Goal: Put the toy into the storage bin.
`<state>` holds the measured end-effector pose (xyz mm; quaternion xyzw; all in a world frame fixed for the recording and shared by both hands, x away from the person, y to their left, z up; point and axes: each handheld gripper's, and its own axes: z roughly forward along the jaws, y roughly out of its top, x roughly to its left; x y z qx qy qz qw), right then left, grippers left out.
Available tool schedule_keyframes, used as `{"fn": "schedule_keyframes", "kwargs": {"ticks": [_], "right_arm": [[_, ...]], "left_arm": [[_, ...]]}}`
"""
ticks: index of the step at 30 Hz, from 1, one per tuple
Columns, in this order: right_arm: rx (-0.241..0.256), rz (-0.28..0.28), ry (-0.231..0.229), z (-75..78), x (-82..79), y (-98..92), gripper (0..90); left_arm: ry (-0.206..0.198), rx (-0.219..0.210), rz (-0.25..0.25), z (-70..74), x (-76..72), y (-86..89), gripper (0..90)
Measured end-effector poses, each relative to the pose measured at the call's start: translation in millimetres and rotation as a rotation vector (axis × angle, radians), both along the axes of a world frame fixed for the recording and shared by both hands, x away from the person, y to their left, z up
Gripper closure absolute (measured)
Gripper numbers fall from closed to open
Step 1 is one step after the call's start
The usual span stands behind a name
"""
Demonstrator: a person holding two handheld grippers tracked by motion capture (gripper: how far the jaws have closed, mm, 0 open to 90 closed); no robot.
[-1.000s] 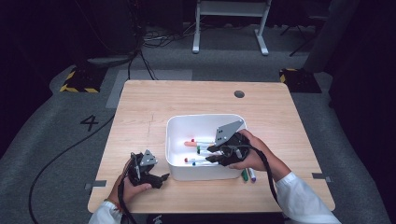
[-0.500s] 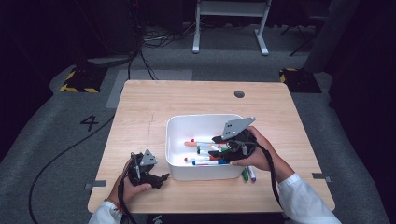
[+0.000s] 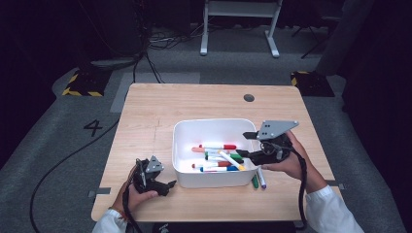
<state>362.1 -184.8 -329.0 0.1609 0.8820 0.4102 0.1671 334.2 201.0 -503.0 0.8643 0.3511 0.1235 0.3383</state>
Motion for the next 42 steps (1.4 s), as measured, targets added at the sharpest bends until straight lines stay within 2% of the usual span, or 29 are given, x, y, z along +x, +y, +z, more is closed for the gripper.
{"fn": "schedule_keyframes", "kwargs": {"ticks": [3, 4, 5, 6, 8, 10, 11, 12, 14, 17, 18, 19, 20, 21, 23, 24, 25, 26, 27, 29, 30, 31, 33, 34, 39, 40, 42], "right_arm": [[0.011, -0.038, -0.018, 1.3, -3.6, -14.9, 40.5], [0.014, -0.057, -0.026, 1.1, -5.8, -25.3, 40.5], [0.014, -0.057, -0.026, 1.1, -5.8, -25.3, 40.5], [0.023, -0.087, -0.021, -0.1, -8.1, -35.7, 40.5], [0.024, -0.098, -0.021, -1.0, -8.9, -40.9, 40.4], [0.028, -0.142, -0.028, -5.8, -12.3, -54.8, 40.5], [0.028, -0.142, -0.028, -5.8, -12.3, -54.8, 40.5], [0.037, -0.157, -0.027, -9.5, -14.7, -64.1, 40.5], [0.044, -0.170, -0.021, -11.8, -15.8, -67.9, 40.5], [0.040, -0.185, -0.016, -20.9, -16.6, -78.3, 40.5], [0.026, -0.199, -0.007, -29.4, -16.4, -81.6, 40.4], [0.026, -0.199, -0.007, -29.4, -16.4, -81.6, 40.4], [0.006, -0.214, 0.000, -39.4, -15.5, -82.8, 40.5], [0.006, -0.214, 0.000, -39.4, -15.5, -82.8, 40.5], [-0.004, -0.217, 0.017, -50.4, -13.1, -83.5, 40.5], [-0.021, -0.235, 0.032, -62.7, -10.7, -81.7, 40.5], [-0.021, -0.235, 0.032, -62.7, -10.7, -81.7, 40.5], [-0.053, -0.238, 0.043, -75.9, -6.7, -79.3, 40.5], [-0.053, -0.238, 0.043, -75.9, -6.7, -79.3, 40.5], [-0.054, -0.242, 0.075, -88.9, -3.3, -75.5, 40.5], [-0.052, -0.250, 0.096, -101.2, 1.1, -72.2, 40.5], [-0.052, -0.250, 0.096, -101.2, 1.1, -72.2, 40.5], [-0.044, -0.253, 0.114, -111.9, 6.1, -70.3, 40.6], [-0.055, -0.260, 0.126, -120.9, 10.7, -68.5, 40.7], [-0.049, -0.273, 0.155, -134.2, 18.5, -66.2, 40.8], [-0.052, -0.290, 0.154, -138.9, 21.9, -65.2, 40.8], [-0.048, -0.298, 0.162, -140.4, 23.5, -65.2, 40.9]], "left_arm": [[0.000, 0.000, 0.000, 0.0, 0.0, 0.0, 9.1], [0.000, 0.000, 0.000, 0.0, 0.0, 0.0, 9.1], [0.000, 0.000, 0.000, 0.0, 0.0, 0.0, 9.1], [0.001, 0.000, -0.001, 0.1, 0.0, 0.1, 9.1], [0.000, 0.000, 0.001, 0.0, 0.0, 0.0, 9.1], [0.001, -0.002, 0.000, 0.0, 0.0, 0.0, 9.1], [0.001, 0.000, -0.001, 0.1, 0.0, 0.0, 9.1], [0.002, -0.002, 0.000, 0.0, 0.0, 0.0, 9.1], [0.002, 0.000, -0.001, 0.1, 0.0, 0.1, 9.1], [0.000, -0.002, 0.001, -0.1, -0.1, -0.1, 9.1], [0.001, 0.000, -0.001, 0.1, 0.0, 0.1, 9.1], [0.000, 0.000, 0.000, 0.0, 0.0, 0.0, 9.1], [0.002, 0.000, -0.001, 0.1, 0.0, 0.1, 9.1], [0.001, 0.000, -0.001, 0.1, 0.0, 0.1, 9.1], [0.002, 0.000, -0.001, 0.1, 0.0, 0.1, 9.1], [0.001, 0.000, -0.001, 0.1, 0.0, 0.1, 9.1], [0.002, -0.001, 0.000, 0.1, 0.0, 0.0, 9.1], [0.000, 0.000, 0.000, 0.0, 0.0, 0.0, 9.1], [0.000, -0.002, 0.002, -0.1, -0.1, -0.1, 9.1], [0.002, 0.000, -0.002, 0.1, 0.1, 0.1, 9.1], [0.001, 0.000, -0.001, 0.1, 0.0, 0.1, 9.1], [0.001, 0.000, -0.001, 0.1, 0.0, 0.1, 9.1], [0.000, 0.000, 0.000, 0.0, 0.0, 0.0, 9.1], [0.001, -0.002, 0.000, 0.0, 0.0, 0.0, 9.1], [0.000, -0.001, 0.001, -0.1, 0.0, -0.1, 9.1], [0.001, 0.000, -0.001, 0.1, 0.0, 0.1, 9.1], [0.002, 0.000, -0.001, 0.1, 0.0, 0.1, 9.1]]}}
